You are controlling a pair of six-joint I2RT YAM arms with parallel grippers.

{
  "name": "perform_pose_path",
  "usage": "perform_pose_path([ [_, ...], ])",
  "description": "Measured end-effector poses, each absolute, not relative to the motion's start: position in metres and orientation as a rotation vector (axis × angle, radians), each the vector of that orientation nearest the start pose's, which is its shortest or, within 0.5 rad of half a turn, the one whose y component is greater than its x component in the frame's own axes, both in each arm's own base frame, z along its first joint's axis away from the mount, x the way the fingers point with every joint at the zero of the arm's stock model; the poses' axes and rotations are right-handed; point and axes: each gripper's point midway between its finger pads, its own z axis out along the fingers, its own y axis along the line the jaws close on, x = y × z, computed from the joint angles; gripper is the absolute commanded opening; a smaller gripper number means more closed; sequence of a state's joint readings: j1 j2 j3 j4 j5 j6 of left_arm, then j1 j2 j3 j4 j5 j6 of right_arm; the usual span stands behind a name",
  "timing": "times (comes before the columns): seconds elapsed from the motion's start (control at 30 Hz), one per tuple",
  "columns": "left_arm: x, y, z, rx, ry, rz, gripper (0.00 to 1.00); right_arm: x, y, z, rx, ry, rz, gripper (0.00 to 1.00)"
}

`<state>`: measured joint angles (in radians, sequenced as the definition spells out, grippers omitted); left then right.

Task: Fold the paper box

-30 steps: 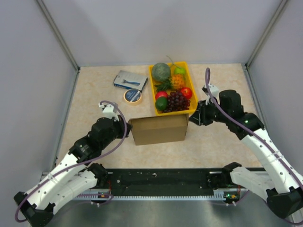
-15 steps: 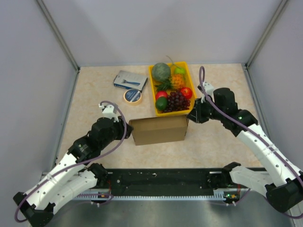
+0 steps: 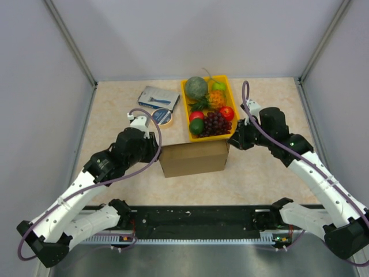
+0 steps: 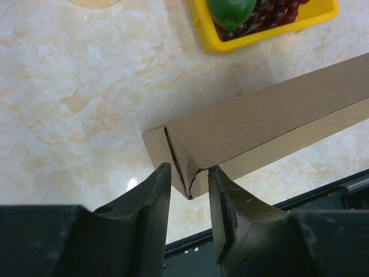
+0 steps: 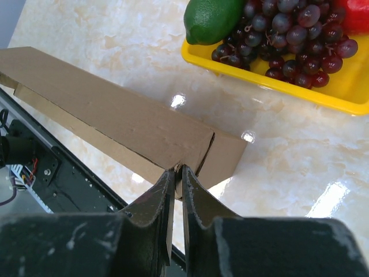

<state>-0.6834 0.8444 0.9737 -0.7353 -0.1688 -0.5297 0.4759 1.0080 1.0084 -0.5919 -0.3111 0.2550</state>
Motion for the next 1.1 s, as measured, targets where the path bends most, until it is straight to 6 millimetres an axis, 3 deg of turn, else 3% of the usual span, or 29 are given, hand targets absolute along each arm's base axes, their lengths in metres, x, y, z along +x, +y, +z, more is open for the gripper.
perform_pose_path([
  [0.1,0.209,-0.159,0.219,0.092,2.255,-0.472,0.35,0.237,0.194,0.231,-0.429,2.187,0.748,0.08],
  [0.47,0.209,-0.157,0.220,0.109,2.250,-0.458,0.07,0.236,0.195,0.231,-0.431,2.188,0.751,0.00],
  [0.5,0.210,-0.157,0.220,0.110,2.246,-0.458,0.00,0.236,0.195,0.231,-0.428,2.189,0.751,0.00],
  [1.1,0.213,-0.158,0.210,0.028,2.152,-0.529,0.00,0.228,0.201,0.229,-0.360,2.133,0.546,0.00],
])
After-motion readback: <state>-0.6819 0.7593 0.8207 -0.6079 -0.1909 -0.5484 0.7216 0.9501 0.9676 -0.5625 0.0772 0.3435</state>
